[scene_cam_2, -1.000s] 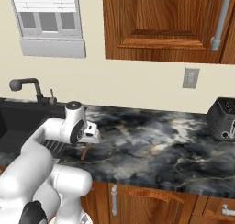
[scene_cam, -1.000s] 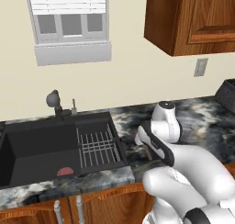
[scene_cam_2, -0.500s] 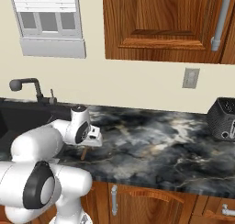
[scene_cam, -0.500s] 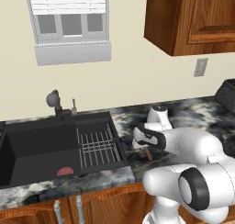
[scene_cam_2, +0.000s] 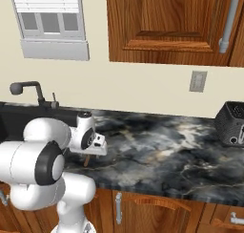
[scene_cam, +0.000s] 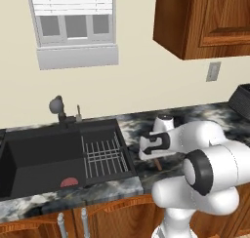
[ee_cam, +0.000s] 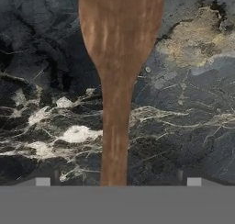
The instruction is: Take the fork and place it on the left side of the plate. Then take the spoon and place it on the right side of the plate. Make sure they're directly next to the plate.
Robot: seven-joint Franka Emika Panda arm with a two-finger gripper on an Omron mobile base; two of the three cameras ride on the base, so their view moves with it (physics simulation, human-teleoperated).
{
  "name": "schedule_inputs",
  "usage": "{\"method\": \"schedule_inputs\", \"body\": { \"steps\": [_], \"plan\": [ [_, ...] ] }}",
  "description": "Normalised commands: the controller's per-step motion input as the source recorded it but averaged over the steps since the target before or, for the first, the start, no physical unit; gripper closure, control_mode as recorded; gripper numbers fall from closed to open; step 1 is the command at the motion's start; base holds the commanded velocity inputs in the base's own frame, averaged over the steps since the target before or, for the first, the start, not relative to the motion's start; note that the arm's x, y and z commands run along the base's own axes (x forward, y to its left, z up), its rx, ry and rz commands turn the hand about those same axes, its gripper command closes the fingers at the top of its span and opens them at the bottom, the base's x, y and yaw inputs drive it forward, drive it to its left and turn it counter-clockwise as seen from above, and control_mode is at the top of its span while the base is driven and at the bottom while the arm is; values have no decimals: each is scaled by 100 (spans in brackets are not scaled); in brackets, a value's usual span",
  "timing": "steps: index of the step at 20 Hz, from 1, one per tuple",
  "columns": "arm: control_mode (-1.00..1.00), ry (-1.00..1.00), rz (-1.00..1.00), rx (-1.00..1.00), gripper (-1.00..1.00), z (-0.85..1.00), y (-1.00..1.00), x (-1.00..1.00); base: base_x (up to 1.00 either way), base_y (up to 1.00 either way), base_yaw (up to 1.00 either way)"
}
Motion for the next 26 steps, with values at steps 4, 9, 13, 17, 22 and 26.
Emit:
{"method": "schedule_inputs", "body": {
  "steps": [4, 9, 13, 17, 22, 26],
  "plan": [
    [-100, -1, 0, 0, 100, -59, 17, 0, 0, 0, 0],
    [-100, -4, 0, 0, 100, -45, 24, -2, 0, 0, 0],
    [-100, -5, 1, 0, 100, -40, 28, -7, 0, 0, 0],
    [-100, -7, 3, 0, 100, -29, 39, -12, 0, 0, 0],
    [-100, -13, 5, 0, 100, -12, 39, -25, 0, 0, 0],
    [-100, -8, 6, 0, 100, -5, 36, -20, 0, 0, 0]
  ]
}}
